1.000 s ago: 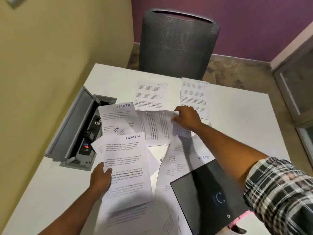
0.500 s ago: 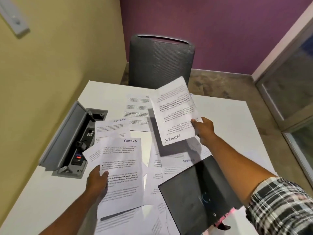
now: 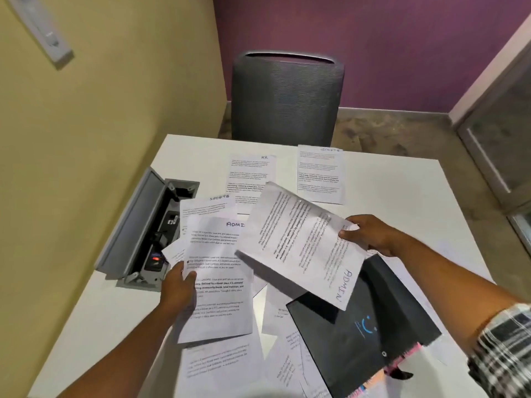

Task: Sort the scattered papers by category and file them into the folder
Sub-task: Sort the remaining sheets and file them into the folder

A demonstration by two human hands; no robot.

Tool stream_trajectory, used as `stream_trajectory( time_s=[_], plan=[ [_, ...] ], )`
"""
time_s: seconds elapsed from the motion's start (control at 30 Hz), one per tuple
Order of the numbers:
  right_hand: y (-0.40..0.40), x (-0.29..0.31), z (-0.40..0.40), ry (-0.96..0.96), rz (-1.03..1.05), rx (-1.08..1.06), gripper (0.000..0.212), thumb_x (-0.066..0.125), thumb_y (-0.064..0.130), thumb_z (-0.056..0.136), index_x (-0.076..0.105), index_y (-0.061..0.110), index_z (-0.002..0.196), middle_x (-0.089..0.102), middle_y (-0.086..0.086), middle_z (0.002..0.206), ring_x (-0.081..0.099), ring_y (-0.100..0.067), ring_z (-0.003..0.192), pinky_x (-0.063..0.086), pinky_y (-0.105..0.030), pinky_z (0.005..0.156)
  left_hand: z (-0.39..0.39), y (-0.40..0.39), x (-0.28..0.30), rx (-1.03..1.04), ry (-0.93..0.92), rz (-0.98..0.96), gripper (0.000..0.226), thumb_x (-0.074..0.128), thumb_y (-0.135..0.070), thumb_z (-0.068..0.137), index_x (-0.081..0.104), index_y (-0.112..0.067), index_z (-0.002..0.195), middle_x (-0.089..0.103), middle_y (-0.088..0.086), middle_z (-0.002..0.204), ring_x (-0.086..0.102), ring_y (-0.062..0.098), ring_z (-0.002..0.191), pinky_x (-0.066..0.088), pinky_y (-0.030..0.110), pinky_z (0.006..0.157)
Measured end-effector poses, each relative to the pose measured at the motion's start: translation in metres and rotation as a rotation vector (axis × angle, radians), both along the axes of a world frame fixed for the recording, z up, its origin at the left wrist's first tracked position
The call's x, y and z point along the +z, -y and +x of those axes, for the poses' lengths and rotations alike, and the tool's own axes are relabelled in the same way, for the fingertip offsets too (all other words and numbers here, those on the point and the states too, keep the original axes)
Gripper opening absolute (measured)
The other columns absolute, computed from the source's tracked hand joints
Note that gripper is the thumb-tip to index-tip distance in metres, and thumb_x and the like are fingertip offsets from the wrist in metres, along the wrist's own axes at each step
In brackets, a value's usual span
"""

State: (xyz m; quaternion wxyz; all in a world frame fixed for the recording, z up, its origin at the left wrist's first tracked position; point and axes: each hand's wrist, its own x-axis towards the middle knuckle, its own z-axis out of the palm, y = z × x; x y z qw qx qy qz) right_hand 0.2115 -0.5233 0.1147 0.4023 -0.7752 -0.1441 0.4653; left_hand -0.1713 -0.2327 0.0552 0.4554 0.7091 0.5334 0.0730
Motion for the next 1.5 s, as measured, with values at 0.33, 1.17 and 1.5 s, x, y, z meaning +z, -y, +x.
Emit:
stream_trajectory(
  time_s=[0.33, 1.17, 1.5],
  plan=[
    [-0.088, 0.042, -0.044, 0.562, -0.224, 0.795, 0.025, 0.085, 0.028, 0.08, 0.073, 0.025, 0.102, 0.069, 0.008, 0.095, 0.061, -0.015, 0.093, 0.042, -0.026, 0.076, 0.035, -0.006, 0.021, -0.214, 0.025, 0.087, 0.014, 0.048, -0.015, 0.101, 0.062, -0.012, 0.1, 0.066, 0.008, 0.096, 0.062, 0.032, 0.096, 0.043, 0.035, 0.077],
    [-0.124, 0.057, -0.108, 1.039, -0.052, 0.447, 0.063, 0.079, 0.071, 0.066, 0.07, 0.032, 0.114, 0.065, 0.003, 0.115, 0.056, -0.021, 0.109, 0.047, -0.037, 0.083, 0.053, 0.055, 0.055, -0.416, 0.092, 0.19, 0.033, 0.07, -0.033, 0.09, 0.067, -0.016, 0.118, 0.072, 0.001, 0.109, 0.067, 0.018, 0.092, 0.046, 0.02, 0.066],
    [-0.044, 0.027, -0.101, 0.631, 0.016, -0.283, 0.086, 0.079, 0.068, 0.071, 0.046, 0.026, 0.138, 0.05, -0.001, 0.135, 0.047, -0.021, 0.128, 0.043, -0.04, 0.101, 0.051, 0.042, 0.05, -0.244, 0.116, 0.037, 0.025, 0.059, -0.015, 0.098, 0.062, -0.004, 0.12, 0.069, 0.012, 0.106, 0.065, 0.034, 0.101, 0.049, 0.034, 0.079]
  ],
)
